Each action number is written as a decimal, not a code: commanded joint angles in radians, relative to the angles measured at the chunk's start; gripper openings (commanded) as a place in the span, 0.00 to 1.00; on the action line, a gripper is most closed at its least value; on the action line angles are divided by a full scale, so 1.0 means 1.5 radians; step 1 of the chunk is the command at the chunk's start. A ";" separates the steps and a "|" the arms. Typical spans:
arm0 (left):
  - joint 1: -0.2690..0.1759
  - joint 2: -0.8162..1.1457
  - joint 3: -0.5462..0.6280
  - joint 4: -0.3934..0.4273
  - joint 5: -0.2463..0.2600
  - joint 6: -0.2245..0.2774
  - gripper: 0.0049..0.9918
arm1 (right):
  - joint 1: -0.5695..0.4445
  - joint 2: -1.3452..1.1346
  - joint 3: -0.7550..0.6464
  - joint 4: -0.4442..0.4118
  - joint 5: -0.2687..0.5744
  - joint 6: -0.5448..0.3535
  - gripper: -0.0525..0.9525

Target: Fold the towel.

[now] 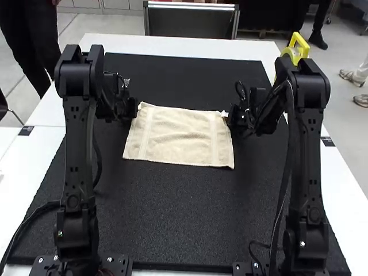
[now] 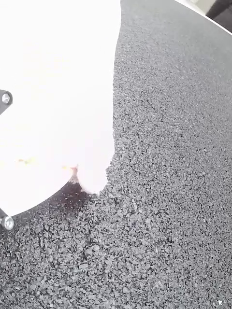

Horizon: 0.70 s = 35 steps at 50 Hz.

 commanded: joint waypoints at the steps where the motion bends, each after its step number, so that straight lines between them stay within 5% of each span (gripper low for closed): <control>1: -0.008 0.025 0.003 -0.009 0.027 -0.007 0.02 | -0.005 0.016 -0.002 0.013 -0.014 0.003 0.03; 35: -0.002 -0.052 -0.034 -0.056 0.068 0.007 0.02 | -0.032 -0.042 -0.022 0.017 -0.028 0.010 0.03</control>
